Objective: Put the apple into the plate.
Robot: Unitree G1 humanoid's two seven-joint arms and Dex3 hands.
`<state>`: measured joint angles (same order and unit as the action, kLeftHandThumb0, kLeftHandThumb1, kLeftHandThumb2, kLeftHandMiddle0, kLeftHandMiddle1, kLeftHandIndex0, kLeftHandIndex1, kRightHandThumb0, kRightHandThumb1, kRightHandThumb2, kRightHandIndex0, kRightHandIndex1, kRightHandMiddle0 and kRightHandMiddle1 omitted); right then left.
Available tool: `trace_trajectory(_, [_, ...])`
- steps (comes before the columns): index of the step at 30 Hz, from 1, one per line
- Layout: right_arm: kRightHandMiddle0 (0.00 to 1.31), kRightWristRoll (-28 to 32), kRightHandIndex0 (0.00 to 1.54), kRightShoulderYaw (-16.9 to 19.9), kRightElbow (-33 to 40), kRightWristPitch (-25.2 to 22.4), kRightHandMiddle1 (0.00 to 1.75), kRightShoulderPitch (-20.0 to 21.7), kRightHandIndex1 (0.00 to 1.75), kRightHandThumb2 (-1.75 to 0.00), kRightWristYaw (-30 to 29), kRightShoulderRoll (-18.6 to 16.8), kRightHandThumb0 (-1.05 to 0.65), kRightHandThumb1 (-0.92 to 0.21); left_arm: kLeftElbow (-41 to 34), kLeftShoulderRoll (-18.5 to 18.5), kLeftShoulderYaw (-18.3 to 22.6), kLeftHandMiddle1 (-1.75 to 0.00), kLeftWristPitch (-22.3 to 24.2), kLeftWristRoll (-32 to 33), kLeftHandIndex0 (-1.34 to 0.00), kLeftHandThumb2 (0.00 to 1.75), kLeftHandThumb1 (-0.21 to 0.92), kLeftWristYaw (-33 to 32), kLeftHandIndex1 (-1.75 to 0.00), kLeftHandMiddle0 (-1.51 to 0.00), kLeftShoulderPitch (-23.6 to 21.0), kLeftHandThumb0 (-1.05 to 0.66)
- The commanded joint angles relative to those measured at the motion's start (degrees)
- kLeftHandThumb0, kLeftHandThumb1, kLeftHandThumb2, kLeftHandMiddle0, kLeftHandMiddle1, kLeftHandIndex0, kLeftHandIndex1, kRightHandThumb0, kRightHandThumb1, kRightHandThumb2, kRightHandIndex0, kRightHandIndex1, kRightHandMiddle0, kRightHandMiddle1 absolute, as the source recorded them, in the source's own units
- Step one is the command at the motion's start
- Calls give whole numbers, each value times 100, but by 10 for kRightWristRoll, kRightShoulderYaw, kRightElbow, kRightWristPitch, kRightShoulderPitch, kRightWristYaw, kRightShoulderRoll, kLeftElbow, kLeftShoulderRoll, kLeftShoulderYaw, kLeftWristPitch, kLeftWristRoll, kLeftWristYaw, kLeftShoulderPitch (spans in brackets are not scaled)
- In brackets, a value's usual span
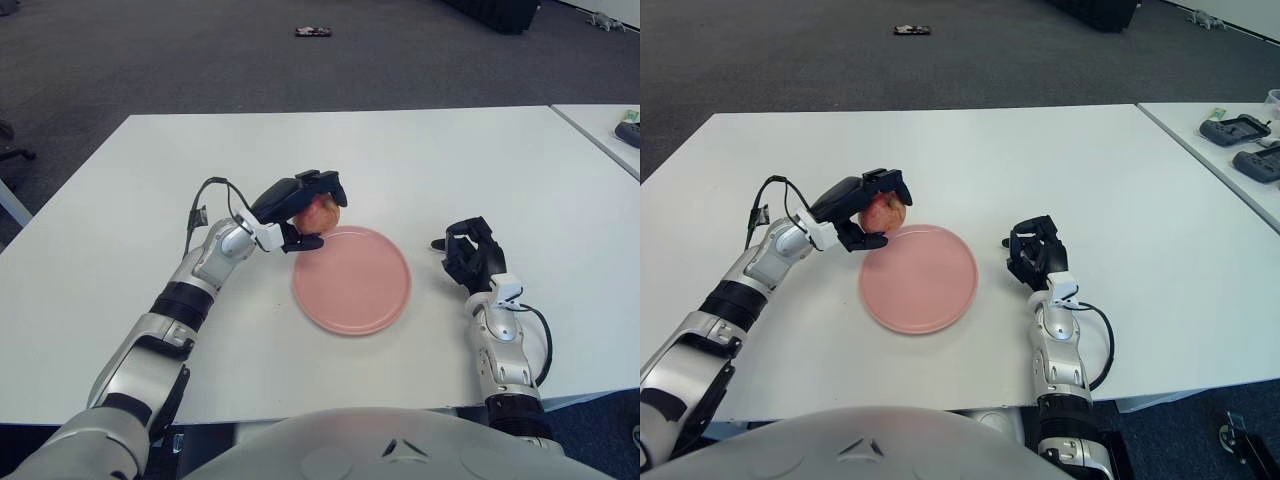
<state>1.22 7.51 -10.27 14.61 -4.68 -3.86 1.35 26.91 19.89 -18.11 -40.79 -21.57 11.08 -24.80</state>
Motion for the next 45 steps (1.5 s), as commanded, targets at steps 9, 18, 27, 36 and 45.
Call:
trace_trajectory(9, [28,3,49,2,9,-1,175,0,126,-75,-3,-2,-36,-76,15,-6,-38,-175,-26,-15,-66,140,25,51,-175,-123,-19,-49])
trace_trajectory(18, [29,3,50,2,8,2,175,0,126,-77,-3,-2,-37,-74,30,2,-65,-175,-38,-52,-66,140,25,71,-175,-120,-30,-49])
trace_trajectory(27, [30,4,50,2,6,5,175,-2,126,-79,2,1,-37,-73,-9,12,-80,-175,-3,-77,-64,137,27,103,-175,-113,-16,-48])
trace_trajectory(36, [28,2,49,2,6,7,175,-2,124,-75,2,-1,-36,-76,2,12,-104,-175,-40,-78,-67,141,24,110,-175,-115,-17,-49])
trace_trajectory(45, [27,-4,50,-1,5,2,175,-1,124,-72,-3,-1,-36,-78,43,-11,-132,-175,-73,-151,-70,145,20,20,-175,-121,4,-51])
